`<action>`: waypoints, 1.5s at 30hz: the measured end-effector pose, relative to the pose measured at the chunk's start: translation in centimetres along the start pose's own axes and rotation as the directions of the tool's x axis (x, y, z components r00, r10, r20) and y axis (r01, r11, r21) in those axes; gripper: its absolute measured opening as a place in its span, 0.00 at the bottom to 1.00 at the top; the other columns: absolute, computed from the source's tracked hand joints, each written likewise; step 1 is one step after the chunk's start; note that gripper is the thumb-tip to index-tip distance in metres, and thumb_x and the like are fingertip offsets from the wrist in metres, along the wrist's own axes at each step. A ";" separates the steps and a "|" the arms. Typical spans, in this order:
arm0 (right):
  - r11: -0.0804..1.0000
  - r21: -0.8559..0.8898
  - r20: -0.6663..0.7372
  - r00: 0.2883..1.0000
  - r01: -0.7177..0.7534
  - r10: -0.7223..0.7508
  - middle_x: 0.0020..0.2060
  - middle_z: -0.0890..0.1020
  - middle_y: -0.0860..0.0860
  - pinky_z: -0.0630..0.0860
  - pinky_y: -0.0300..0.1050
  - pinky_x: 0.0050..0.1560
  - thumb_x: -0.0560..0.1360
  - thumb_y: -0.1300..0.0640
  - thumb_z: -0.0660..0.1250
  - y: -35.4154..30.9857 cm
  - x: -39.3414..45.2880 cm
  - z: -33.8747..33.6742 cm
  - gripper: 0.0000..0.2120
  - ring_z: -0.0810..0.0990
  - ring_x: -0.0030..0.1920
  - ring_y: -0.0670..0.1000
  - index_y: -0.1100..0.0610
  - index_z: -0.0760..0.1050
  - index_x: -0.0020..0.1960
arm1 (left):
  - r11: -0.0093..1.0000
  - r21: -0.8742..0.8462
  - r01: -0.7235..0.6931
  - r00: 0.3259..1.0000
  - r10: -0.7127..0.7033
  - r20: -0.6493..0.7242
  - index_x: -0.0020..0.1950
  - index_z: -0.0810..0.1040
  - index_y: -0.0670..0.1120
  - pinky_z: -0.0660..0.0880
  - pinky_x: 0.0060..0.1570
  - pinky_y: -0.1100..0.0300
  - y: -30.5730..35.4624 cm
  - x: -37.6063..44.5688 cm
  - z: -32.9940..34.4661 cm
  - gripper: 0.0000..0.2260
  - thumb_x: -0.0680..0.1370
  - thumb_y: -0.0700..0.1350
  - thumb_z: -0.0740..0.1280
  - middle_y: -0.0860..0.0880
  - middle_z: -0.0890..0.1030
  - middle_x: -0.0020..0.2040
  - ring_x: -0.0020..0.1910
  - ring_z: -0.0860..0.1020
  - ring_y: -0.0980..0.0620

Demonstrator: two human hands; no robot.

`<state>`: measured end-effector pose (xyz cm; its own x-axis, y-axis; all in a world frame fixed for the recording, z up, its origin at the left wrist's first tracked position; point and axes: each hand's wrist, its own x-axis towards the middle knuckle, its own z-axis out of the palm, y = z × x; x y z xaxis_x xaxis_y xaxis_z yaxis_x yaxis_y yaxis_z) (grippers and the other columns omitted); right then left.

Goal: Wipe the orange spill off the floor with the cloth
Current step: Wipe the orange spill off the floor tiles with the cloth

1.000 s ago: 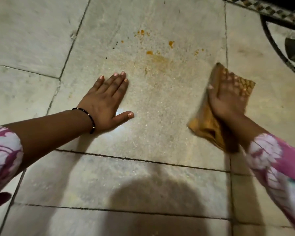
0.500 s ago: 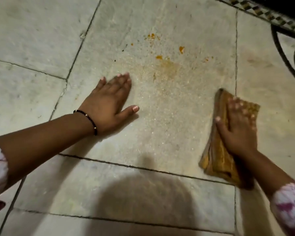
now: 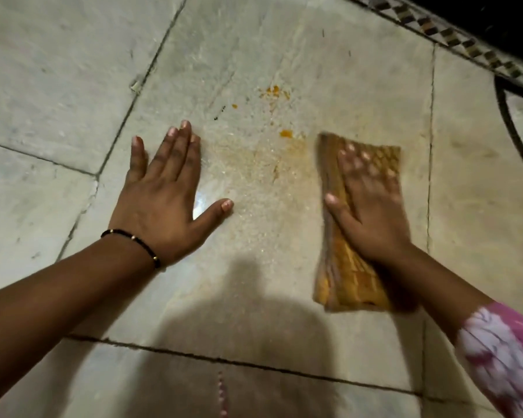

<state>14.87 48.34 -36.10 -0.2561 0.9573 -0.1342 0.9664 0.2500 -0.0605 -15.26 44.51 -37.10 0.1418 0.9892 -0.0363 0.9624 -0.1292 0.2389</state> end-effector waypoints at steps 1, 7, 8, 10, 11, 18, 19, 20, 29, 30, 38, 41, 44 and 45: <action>0.999 -0.012 0.012 0.999 -0.047 0.047 0.77 0.45 0.47 0.41 0.54 0.74 0.76 0.34 0.41 1.6 -0.8 -0.1 0.34 0.44 0.76 0.50 0.48 0.42 0.77 | 1.000 0.003 0.007 1.000 -0.007 0.004 0.78 0.45 0.42 0.32 0.72 0.46 0.0 0.0 0.0 0.42 0.75 0.71 0.45 0.45 0.43 0.78 0.77 0.42 0.51; 0.891 0.062 -0.038 0.891 -0.449 0.452 0.78 0.45 0.51 0.42 0.58 0.74 0.77 0.35 0.43 3.9 10.6 -1.4 0.35 0.43 0.76 0.52 0.52 0.43 0.78 | 0.999 0.036 0.004 1.000 -0.004 -0.001 0.77 0.45 0.40 0.36 0.72 0.42 0.1 0.3 0.3 0.43 0.74 0.72 0.42 0.43 0.45 0.78 0.77 0.43 0.49; 0.881 0.087 -0.020 0.883 -0.466 0.469 0.77 0.44 0.51 0.43 0.58 0.73 0.78 0.37 0.44 2.4 13.4 -1.7 0.34 0.42 0.76 0.53 0.53 0.43 0.78 | 0.999 0.037 0.003 1.000 -0.003 -0.001 0.77 0.45 0.40 0.36 0.72 0.42 0.1 0.2 0.3 0.43 0.74 0.71 0.42 0.43 0.45 0.78 0.77 0.43 0.49; 0.931 0.072 -0.014 0.933 -0.358 0.360 0.77 0.45 0.52 0.43 0.59 0.73 0.78 0.38 0.44 -1.5 16.7 -1.8 0.33 0.43 0.76 0.54 0.52 0.43 0.78 | 1.000 0.031 0.001 1.000 -0.001 -0.001 0.77 0.44 0.40 0.36 0.73 0.42 0.1 0.3 0.3 0.43 0.74 0.71 0.42 0.43 0.44 0.78 0.77 0.42 0.49; 0.969 0.054 -0.011 0.970 -0.242 0.243 0.77 0.45 0.51 0.42 0.58 0.73 0.79 0.39 0.44 -3.6 16.9 -1.5 0.32 0.43 0.76 0.54 0.52 0.44 0.78 | 1.000 0.030 0.003 1.000 -0.003 -0.004 0.77 0.44 0.41 0.36 0.73 0.43 0.0 0.2 0.3 0.43 0.74 0.71 0.41 0.44 0.44 0.78 0.77 0.41 0.49; 0.971 0.014 0.054 0.970 0.237 -0.238 0.77 0.43 0.43 0.40 0.55 0.74 0.77 0.36 0.43 -3.6 2.2 -0.4 0.31 0.41 0.76 0.46 0.44 0.40 0.77 | 1.000 -0.023 0.012 1.000 -0.013 -0.022 0.77 0.42 0.42 0.35 0.73 0.48 -0.3 -0.1 0.5 0.43 0.74 0.72 0.41 0.45 0.42 0.78 0.76 0.40 0.51; 0.980 0.028 0.076 0.977 0.197 -0.199 0.76 0.42 0.43 0.39 0.54 0.74 0.77 0.36 0.43 -1.9 0.5 -0.6 0.31 0.40 0.76 0.46 0.43 0.40 0.76 | 1.000 -0.027 0.011 1.000 -0.012 -0.022 0.77 0.42 0.42 0.35 0.73 0.49 -0.4 -0.1 0.6 0.43 0.74 0.72 0.41 0.46 0.42 0.78 0.76 0.40 0.51; 0.991 0.032 0.086 0.988 0.127 -0.130 0.76 0.42 0.44 0.39 0.54 0.74 0.76 0.35 0.42 -0.2 -0.2 -0.9 0.31 0.39 0.76 0.46 0.42 0.39 0.76 | 0.999 -0.030 0.011 1.000 -0.011 -0.024 0.77 0.42 0.42 0.36 0.74 0.48 -0.4 -0.1 0.6 0.43 0.74 0.72 0.41 0.46 0.42 0.78 0.76 0.40 0.51; 0.986 0.119 0.079 0.991 -0.121 0.112 0.77 0.43 0.50 0.38 0.61 0.72 0.78 0.37 0.40 -7.1 17.2 -1.2 0.30 0.40 0.76 0.52 0.45 0.39 0.77 | 1.000 -0.022 0.007 1.000 -0.008 -0.020 0.77 0.42 0.42 0.37 0.74 0.50 -0.3 0.1 0.6 0.43 0.74 0.71 0.43 0.45 0.42 0.78 0.77 0.41 0.50; 0.997 0.072 0.063 0.998 -0.016 0.011 0.77 0.43 0.50 0.39 0.61 0.72 0.78 0.39 0.42 -9.1 16.5 -0.8 0.29 0.41 0.76 0.52 0.45 0.39 0.77 | 1.000 -0.021 0.006 1.000 -0.007 -0.022 0.77 0.42 0.42 0.37 0.74 0.50 -0.4 0.1 0.7 0.43 0.74 0.71 0.43 0.45 0.42 0.78 0.77 0.41 0.50; 0.944 -0.042 0.086 0.942 0.329 -0.324 0.77 0.47 0.44 0.42 0.57 0.73 0.77 0.41 0.44 -3.4 4.3 -1.1 0.29 0.45 0.76 0.48 0.41 0.43 0.76 | 0.984 -0.023 0.178 0.983 -0.179 -0.030 0.75 0.39 0.35 0.37 0.73 0.42 -0.2 -0.3 0.5 0.53 0.69 0.77 0.45 0.35 0.41 0.76 0.76 0.39 0.41; 0.991 0.015 0.035 0.990 0.135 -0.136 0.77 0.47 0.47 0.42 0.58 0.73 0.78 0.42 0.44 -2.9 9.4 -1.7 0.27 0.45 0.76 0.50 0.41 0.44 0.76 | 0.983 -0.005 0.182 0.983 -0.182 -0.012 0.75 0.39 0.35 0.38 0.72 0.39 -0.1 -0.1 0.3 0.53 0.68 0.77 0.44 0.35 0.42 0.76 0.76 0.40 0.40; 0.997 0.064 0.009 0.999 -0.044 0.044 0.78 0.46 0.50 0.41 0.58 0.73 0.80 0.41 0.43 -6.9 14.5 -1.5 0.27 0.43 0.77 0.53 0.45 0.44 0.77 | 0.985 0.014 0.172 0.985 -0.172 -0.013 0.75 0.40 0.34 0.39 0.72 0.39 -0.1 -0.1 0.4 0.53 0.69 0.77 0.44 0.34 0.42 0.76 0.76 0.40 0.40; 0.999 0.052 0.014 1.000 -0.006 0.006 0.78 0.46 0.51 0.41 0.58 0.72 0.80 0.42 0.43 -9.0 14.9 -1.2 0.27 0.44 0.77 0.54 0.46 0.44 0.77 | 0.985 0.016 0.170 0.985 -0.169 -0.021 0.75 0.40 0.34 0.40 0.73 0.39 -0.2 -0.1 0.5 0.53 0.69 0.76 0.45 0.34 0.43 0.76 0.76 0.41 0.40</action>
<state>2.42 60.50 -36.39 -0.2509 0.9566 -0.1481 0.9654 0.2359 -0.1112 -15.35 44.42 -37.60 -0.0280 0.9980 -0.0561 0.9761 0.0394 0.2137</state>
